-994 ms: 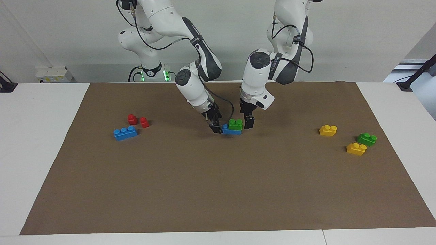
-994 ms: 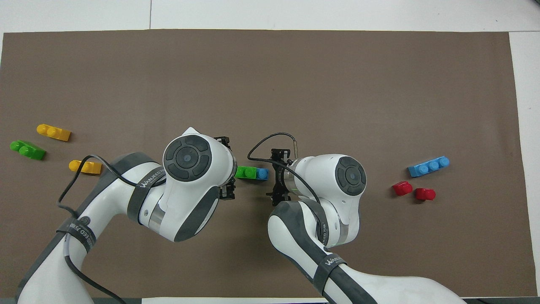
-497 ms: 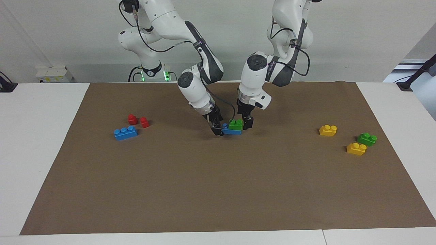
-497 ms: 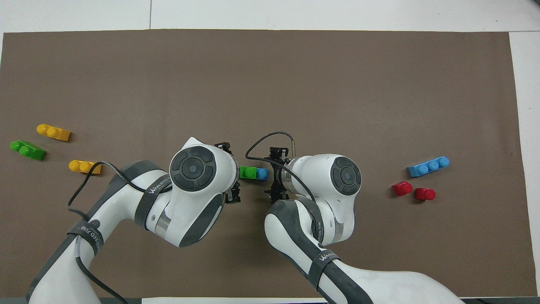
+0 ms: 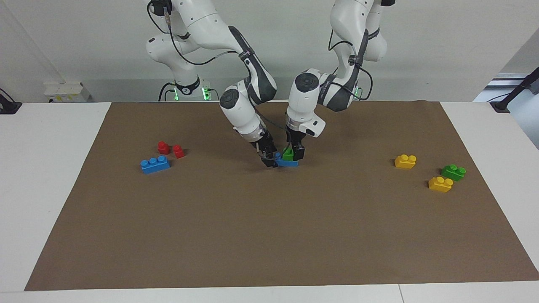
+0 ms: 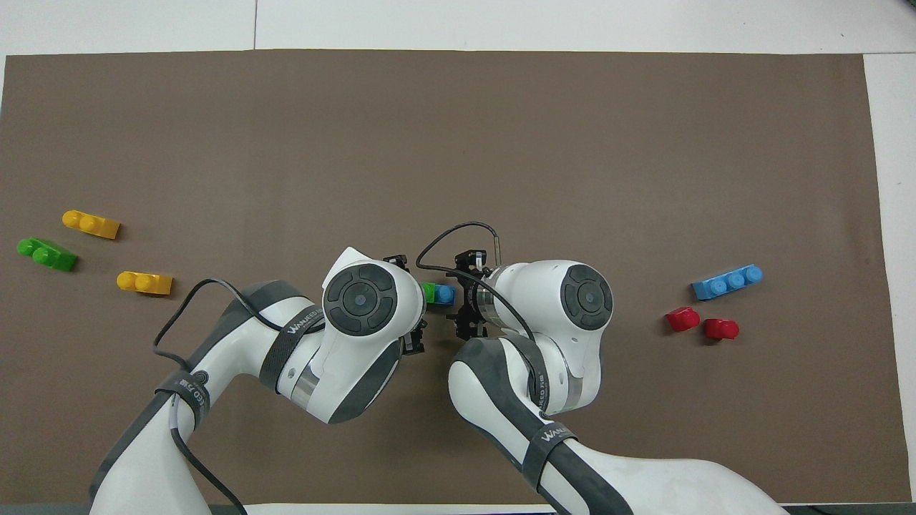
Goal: Remove green block with left arm and hold with right
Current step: 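Grasp the green brick with the left gripper while the right gripper grasps blue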
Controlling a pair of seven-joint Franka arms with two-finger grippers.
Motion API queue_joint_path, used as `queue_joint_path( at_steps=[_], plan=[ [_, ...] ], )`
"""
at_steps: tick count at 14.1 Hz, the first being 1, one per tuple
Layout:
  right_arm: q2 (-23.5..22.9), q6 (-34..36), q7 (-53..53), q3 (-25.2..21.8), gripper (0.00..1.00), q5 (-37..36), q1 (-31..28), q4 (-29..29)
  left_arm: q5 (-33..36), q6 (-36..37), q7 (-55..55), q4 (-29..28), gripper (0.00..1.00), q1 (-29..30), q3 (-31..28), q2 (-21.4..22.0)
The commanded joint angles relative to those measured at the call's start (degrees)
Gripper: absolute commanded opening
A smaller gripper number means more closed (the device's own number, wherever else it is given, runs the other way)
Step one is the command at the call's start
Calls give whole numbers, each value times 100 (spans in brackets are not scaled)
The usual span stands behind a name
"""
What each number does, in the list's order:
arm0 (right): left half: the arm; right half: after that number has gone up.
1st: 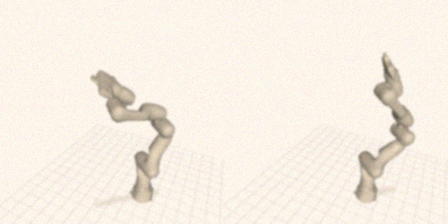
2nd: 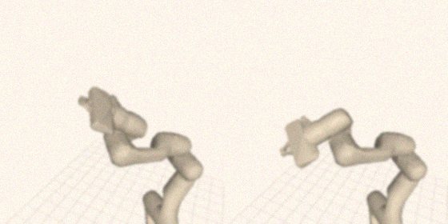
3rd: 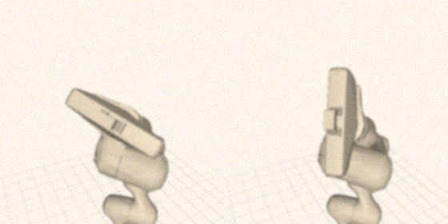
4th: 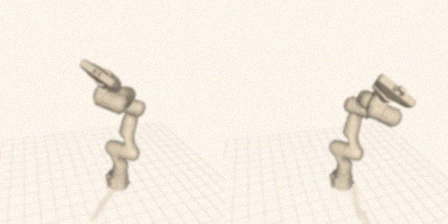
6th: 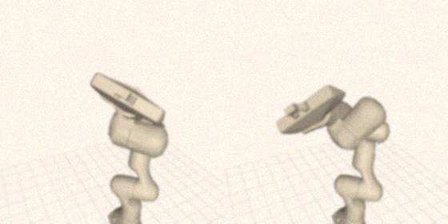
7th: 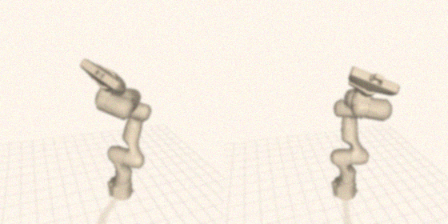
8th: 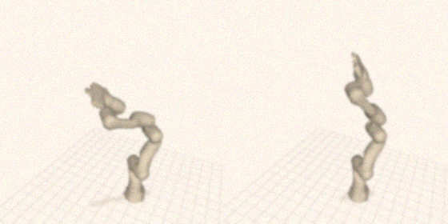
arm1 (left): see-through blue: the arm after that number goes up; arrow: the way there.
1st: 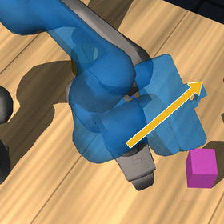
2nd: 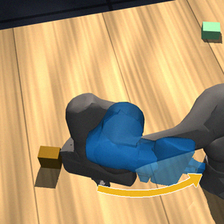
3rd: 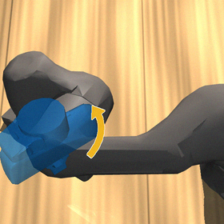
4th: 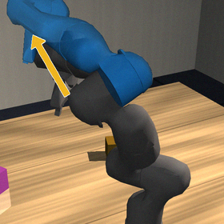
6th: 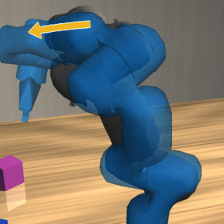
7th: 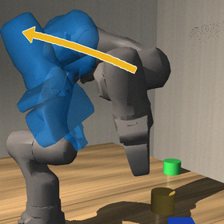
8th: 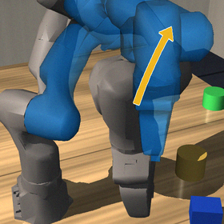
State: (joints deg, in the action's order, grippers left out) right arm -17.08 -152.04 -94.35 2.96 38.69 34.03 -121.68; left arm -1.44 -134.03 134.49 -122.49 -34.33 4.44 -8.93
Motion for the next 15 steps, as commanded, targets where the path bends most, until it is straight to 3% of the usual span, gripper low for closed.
queue_joint_path(
  at_steps=[1,3,4,7,8,9,10,11,15],
  plan=[
    [-76,-124,92,-6,33,201,24,48,-6,-26,43,-3,100,-100,-92,14],
    [-76,-115,101,-6,16,209,24,48,3,26,43,23,100,-100,-92,6],
    [-76,-115,101,-6,2,209,24,48,3,35,43,32,100,-100,-92,6],
    [-76,-115,153,3,0,507,24,57,3,70,-1,41,98,-91,-92,14],
    [-76,-115,206,3,0,534,16,48,12,88,-28,41,91,-100,-92,23],
    [-76,-115,206,3,0,543,16,48,55,105,-63,67,62,-91,-92,23],
    [-76,-115,206,3,0,543,16,48,56,105,-89,85,15,-91,-92,32],
    [-76,-115,206,3,0,543,16,48,56,97,-133,85,0,-91,-92,32],
    [-76,-115,215,3,0,543,16,48,56,70,-124,85,0,-39,-92,76]
  ],
)
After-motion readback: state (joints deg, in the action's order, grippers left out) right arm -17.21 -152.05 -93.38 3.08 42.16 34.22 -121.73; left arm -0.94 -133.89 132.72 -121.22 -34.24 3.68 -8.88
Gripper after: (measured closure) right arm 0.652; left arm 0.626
